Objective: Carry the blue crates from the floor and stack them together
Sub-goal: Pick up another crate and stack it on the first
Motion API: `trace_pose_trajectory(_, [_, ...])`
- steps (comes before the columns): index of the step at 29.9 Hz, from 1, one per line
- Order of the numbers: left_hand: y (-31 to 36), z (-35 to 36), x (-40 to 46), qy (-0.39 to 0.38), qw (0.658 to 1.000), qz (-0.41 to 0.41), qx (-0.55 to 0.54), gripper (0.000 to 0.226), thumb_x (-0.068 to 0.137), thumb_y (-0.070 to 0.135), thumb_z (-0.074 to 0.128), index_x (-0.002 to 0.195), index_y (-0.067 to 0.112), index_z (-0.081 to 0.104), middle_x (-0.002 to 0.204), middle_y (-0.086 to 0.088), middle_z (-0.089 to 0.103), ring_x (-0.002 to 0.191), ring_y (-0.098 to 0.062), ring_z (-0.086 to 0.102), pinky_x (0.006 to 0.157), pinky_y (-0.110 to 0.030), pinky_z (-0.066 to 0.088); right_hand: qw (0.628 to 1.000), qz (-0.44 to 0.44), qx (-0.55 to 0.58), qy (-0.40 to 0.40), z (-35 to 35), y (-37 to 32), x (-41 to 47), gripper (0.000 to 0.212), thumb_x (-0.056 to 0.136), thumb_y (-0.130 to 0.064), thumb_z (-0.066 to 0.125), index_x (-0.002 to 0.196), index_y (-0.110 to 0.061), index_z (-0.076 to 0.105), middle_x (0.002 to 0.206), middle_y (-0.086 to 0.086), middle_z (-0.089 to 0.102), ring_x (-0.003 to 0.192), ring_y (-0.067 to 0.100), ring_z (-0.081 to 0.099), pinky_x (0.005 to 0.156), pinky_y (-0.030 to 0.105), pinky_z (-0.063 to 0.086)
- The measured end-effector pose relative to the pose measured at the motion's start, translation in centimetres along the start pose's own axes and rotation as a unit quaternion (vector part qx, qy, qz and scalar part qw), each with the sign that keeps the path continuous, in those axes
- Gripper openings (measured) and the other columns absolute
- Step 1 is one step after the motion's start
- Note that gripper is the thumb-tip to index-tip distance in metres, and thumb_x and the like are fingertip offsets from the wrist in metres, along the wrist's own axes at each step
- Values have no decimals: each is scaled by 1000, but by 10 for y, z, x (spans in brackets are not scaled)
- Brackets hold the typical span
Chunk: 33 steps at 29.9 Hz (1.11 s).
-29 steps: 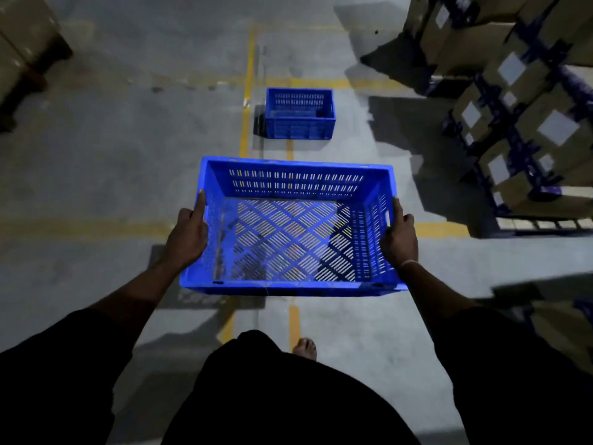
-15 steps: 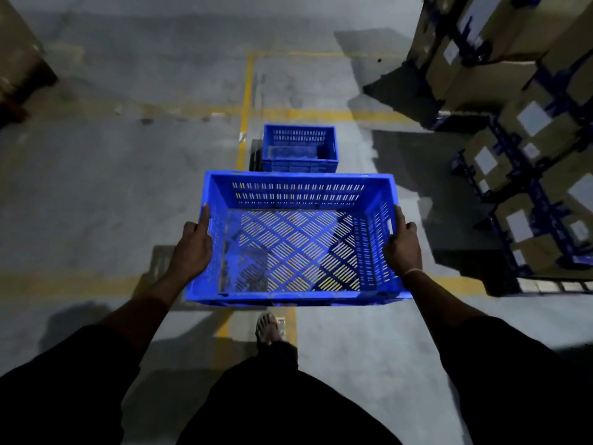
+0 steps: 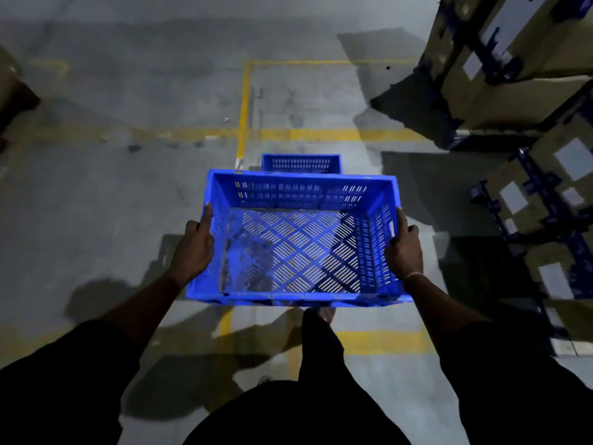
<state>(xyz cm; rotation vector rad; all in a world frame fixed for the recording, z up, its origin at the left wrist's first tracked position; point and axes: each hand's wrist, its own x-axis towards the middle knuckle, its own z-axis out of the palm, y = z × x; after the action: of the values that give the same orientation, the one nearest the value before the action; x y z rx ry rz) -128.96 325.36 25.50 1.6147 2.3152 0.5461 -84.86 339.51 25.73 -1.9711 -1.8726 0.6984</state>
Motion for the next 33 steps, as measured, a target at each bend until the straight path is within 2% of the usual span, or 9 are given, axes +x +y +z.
trace_pose_trajectory(6, [15, 29, 124, -26, 999, -23, 5, 76, 97, 4, 49, 160, 11, 8, 104, -28, 47, 79, -48, 56, 73, -48, 47, 1000, -7, 4, -17, 17, -19, 134, 81, 87, -1, 47, 159, -30, 23, 117, 23, 45, 86, 44, 58, 74, 41, 44])
trace_pose_trajectory(10, [34, 33, 197, -80, 992, -96, -16, 54, 105, 21, 37, 157, 16, 24, 133, -35, 47, 116, -48, 53, 96, -48, 44, 1000, -10, 2, -25, 24, -34, 210, 79, 88, -2, 45, 158, -29, 23, 116, 23, 46, 86, 45, 58, 73, 45, 47])
trace_pose_trajectory(12, [33, 41, 227, -43, 995, -83, -36, 54, 106, 31, 27, 156, 11, 29, 128, -34, 48, 104, -46, 56, 91, -50, 47, 999, -8, -3, -32, 31, -41, 244, 78, 89, -4, 46, 158, -31, 21, 118, 21, 45, 83, 44, 58, 70, 44, 47])
trace_pose_trajectory(14, [23, 54, 253, -23, 999, -30, -28, 63, 98, 13, 39, 157, 5, 22, 107, -33, 50, 68, -33, 50, 65, -39, 45, 999, -11, -2, -37, 39, -47, 274, 79, 89, -5, 48, 158, -32, 20, 120, 20, 44, 85, 42, 58, 72, 47, 51])
trace_pose_trajectory(16, [15, 66, 288, -44, 998, -34, -7, 75, 91, -5, 49, 157, 3, 16, 100, -32, 50, 58, -23, 40, 59, -32, 34, 999, -1, 0, -39, 50, -54, 309, 79, 89, -3, 48, 158, -31, 21, 120, 20, 44, 88, 43, 58, 76, 51, 53])
trace_pose_trajectory(20, [-7, 96, 361, -93, 993, -63, -25, 82, 92, -4, 47, 160, 14, 3, 108, -33, 50, 58, -28, 44, 59, -35, 37, 999, 23, 2, -36, 82, -67, 367, 77, 89, -3, 46, 158, -29, 23, 117, 20, 42, 91, 44, 58, 80, 49, 51])
trace_pose_trajectory(23, [-31, 121, 414, -132, 988, -65, -33, 87, 93, -2, 45, 159, 23, -6, 141, -34, 42, 101, -47, 59, 78, -46, 51, 999, 38, 16, -34, 112, -72, 405, 76, 89, -3, 46, 157, -30, 25, 117, 19, 42, 92, 44, 58, 82, 50, 53])
trace_pose_trajectory(26, [-48, 152, 456, -150, 987, -55, -33, 89, 93, -2, 46, 159, 22, -9, 148, -32, 36, 115, -47, 57, 81, -48, 54, 998, 56, 23, -31, 145, -71, 442, 79, 88, -4, 50, 157, -31, 23, 116, 16, 42, 92, 42, 58, 86, 50, 53])
trace_pose_trajectory(33, [-83, 248, 528, -168, 982, -77, -36, 91, 94, 1, 46, 158, 31, -12, 117, -33, 46, 81, -43, 57, 74, -46, 48, 996, 62, 34, -56, 231, -28, 521, 88, 84, -6, 53, 158, -36, 16, 113, 6, 34, 85, 26, 48, 83, 41, 49])
